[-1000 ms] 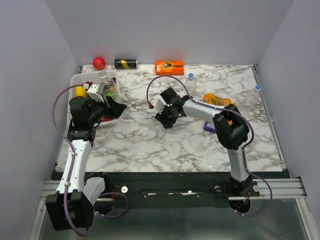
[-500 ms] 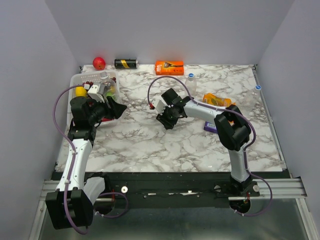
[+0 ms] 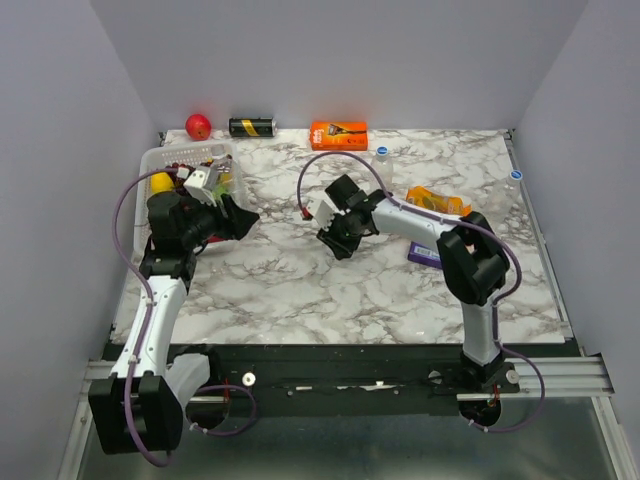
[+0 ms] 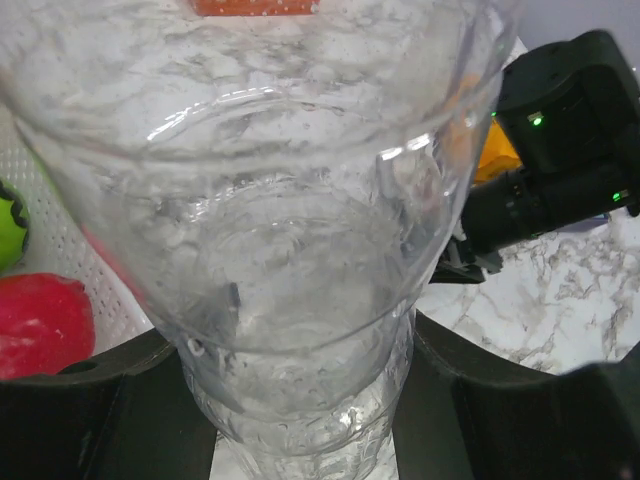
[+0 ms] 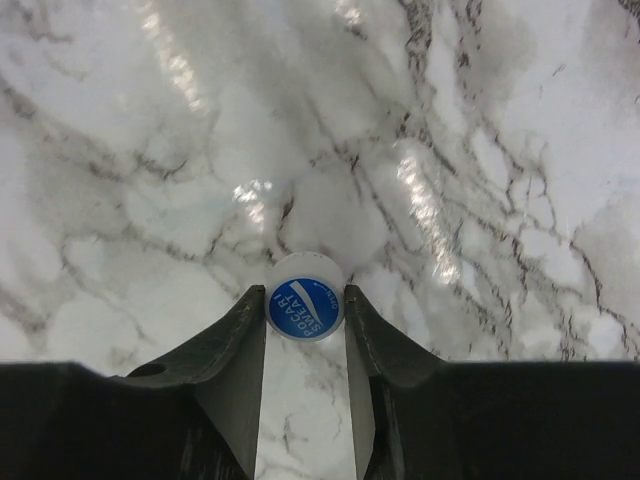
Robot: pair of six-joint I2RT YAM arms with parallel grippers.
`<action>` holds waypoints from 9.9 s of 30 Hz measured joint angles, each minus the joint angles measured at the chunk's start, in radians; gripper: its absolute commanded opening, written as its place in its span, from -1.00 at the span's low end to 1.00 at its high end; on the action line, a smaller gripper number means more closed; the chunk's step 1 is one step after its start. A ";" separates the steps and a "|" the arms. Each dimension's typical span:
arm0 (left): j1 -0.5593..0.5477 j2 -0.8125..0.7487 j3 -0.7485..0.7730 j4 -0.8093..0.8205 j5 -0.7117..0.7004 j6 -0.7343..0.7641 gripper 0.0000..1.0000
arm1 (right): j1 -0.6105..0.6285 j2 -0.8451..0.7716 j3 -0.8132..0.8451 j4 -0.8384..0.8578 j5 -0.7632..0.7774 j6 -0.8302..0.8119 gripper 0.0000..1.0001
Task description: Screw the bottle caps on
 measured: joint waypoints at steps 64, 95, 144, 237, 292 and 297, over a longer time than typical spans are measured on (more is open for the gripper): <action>-0.684 0.018 -0.093 -0.216 0.003 0.874 -1.00 | 0.103 -0.679 0.084 -0.445 -0.444 -0.599 -0.13; -0.689 -0.002 -0.217 0.144 -0.026 0.752 -1.00 | 0.102 -0.537 0.284 -0.605 -0.404 -0.696 -0.38; -0.226 -0.480 -0.109 -0.276 -0.647 0.204 -1.00 | 0.194 0.216 0.267 -0.760 0.353 -0.548 -0.45; -0.239 -0.058 0.087 -0.113 -0.412 0.243 -1.00 | -0.099 -0.372 -0.550 0.082 -0.267 -0.686 0.02; -0.768 0.146 -0.447 0.726 -0.190 0.375 -1.00 | -0.084 -0.705 0.146 -0.597 -0.472 -0.565 -0.54; -0.811 0.139 -0.470 0.755 -0.180 0.416 -1.00 | -0.024 -0.655 0.214 -0.684 -0.474 -0.647 -0.53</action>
